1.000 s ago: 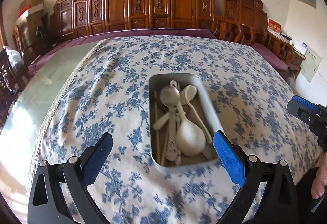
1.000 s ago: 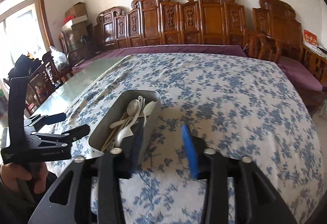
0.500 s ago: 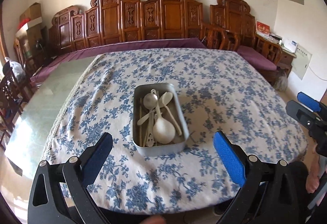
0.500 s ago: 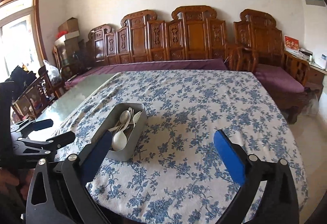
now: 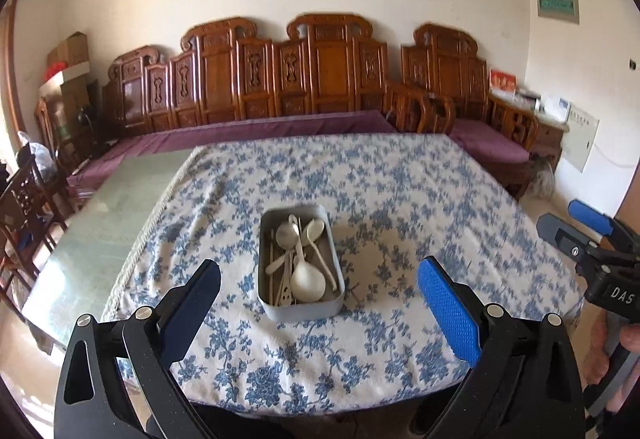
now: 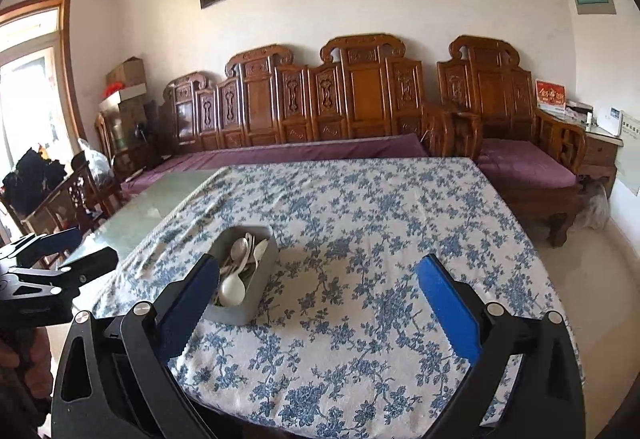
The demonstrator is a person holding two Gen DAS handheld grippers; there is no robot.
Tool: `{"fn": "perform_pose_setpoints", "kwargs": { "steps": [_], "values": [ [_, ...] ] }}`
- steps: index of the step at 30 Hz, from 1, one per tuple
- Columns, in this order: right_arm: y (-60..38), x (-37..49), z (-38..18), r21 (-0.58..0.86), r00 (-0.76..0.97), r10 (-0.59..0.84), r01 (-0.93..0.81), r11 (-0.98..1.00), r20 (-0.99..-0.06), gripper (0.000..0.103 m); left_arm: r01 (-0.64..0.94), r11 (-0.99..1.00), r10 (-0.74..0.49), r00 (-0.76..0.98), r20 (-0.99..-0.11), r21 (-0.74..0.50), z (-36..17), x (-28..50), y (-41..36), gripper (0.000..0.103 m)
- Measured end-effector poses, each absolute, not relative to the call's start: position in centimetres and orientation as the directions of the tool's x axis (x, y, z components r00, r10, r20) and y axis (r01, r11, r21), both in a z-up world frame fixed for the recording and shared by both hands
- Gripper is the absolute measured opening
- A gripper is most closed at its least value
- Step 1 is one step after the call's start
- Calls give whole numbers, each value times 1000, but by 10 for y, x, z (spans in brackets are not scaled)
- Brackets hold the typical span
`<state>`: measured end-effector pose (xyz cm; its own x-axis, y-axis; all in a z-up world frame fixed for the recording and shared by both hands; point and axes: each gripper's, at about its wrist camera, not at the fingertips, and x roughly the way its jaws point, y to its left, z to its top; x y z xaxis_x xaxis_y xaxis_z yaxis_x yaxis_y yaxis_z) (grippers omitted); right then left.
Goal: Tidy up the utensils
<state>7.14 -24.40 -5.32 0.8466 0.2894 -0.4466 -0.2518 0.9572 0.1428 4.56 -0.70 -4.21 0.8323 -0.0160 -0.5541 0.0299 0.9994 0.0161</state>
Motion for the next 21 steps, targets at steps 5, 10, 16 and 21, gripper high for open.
{"fn": "perform_pose_setpoints", "kwargs": {
  "steps": [5,10,16,21],
  "values": [
    [-247,55,-26,134,877,290,-259,957,-382,100,26,1000,-17,863,-505,11,-17,29,-9,95],
    [-250,39,-1,128,902,292,-264,956,-317,100,25,1000,-16,885,-465,12,5,14,-11,95],
    [-254,23,18,113,923,281,-259,959,-265,100,17,1000,-8,908,-418,17,22,0,-15,95],
    [-255,19,22,107,925,277,-258,960,-259,100,14,1000,-4,914,-405,21,26,-4,-15,95]
  ]
}}
